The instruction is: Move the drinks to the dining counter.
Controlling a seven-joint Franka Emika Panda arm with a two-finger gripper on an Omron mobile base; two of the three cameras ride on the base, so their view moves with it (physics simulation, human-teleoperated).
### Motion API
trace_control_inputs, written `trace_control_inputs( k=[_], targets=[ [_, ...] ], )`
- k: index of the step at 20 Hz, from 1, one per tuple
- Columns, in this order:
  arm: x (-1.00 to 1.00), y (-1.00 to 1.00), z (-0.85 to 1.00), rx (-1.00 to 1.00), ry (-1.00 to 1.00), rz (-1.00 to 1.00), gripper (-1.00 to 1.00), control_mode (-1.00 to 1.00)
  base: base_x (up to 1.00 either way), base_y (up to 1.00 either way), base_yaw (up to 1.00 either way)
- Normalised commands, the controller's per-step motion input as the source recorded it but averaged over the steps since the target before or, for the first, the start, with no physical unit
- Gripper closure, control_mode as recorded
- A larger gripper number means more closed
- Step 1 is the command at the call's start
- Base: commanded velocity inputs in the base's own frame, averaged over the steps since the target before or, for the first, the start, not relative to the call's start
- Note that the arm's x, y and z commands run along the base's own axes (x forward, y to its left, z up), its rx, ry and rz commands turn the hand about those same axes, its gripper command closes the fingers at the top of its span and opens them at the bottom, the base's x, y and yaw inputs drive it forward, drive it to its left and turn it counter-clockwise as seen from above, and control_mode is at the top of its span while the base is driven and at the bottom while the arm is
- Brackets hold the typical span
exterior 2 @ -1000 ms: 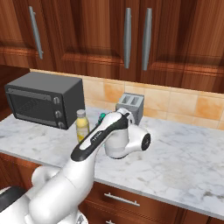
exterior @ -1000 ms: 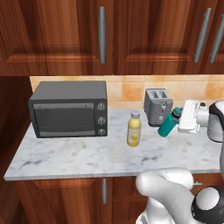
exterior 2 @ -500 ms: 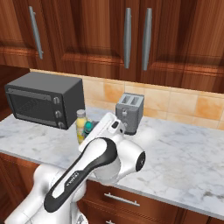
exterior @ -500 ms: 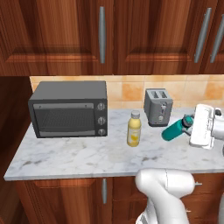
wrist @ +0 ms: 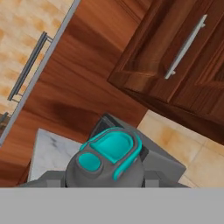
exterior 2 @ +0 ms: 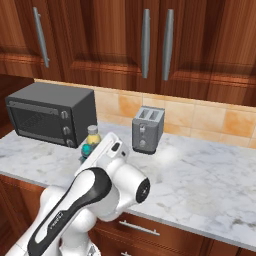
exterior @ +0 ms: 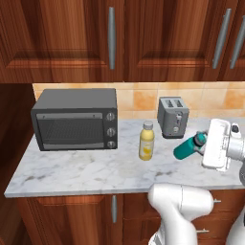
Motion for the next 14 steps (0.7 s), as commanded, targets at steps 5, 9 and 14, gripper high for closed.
trace_control_inputs(
  k=[5, 9, 14],
  targets=[
    [0.00, 0.00, 0.00, 0.00, 0.00, 0.00, 1.00, 1.00, -0.18, 0.00, 0.01],
    [0.00, 0.00, 0.00, 0.00, 0.00, 0.00, 1.00, 1.00, -0.62, 0.00, 0.16],
    [0.00, 0.00, 0.00, 0.00, 0.00, 0.00, 1.00, 1.00, -0.86, 0.00, 0.33]
  ],
)
